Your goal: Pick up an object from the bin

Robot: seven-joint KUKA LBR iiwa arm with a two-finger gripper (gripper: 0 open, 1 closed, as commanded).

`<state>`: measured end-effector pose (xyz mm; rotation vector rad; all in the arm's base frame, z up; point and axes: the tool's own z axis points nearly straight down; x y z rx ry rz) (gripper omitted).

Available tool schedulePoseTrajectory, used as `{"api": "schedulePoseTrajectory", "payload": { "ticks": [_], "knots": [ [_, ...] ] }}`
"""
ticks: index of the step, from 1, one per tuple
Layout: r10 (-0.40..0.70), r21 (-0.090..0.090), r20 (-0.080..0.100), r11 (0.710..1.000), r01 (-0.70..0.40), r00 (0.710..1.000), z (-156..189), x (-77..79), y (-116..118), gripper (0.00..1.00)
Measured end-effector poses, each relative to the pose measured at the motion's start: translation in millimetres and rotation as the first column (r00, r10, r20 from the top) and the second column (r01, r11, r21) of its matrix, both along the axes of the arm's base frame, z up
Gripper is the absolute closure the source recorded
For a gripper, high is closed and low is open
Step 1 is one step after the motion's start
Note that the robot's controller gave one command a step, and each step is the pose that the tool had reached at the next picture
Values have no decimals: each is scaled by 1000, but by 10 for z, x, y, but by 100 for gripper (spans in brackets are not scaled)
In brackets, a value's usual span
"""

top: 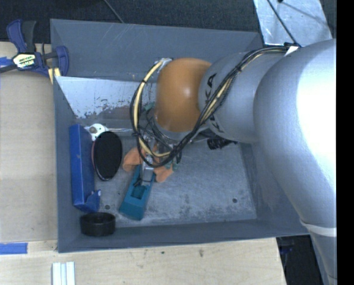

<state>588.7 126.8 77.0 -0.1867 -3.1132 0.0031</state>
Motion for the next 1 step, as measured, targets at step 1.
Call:
{"api": "schedulePoseTrajectory", "payload": {
  "ticks": [1],
  "knots": [
    [32, 1, 26, 999, -32, 999, 1331, -29, -133, 100]
  ]
}}
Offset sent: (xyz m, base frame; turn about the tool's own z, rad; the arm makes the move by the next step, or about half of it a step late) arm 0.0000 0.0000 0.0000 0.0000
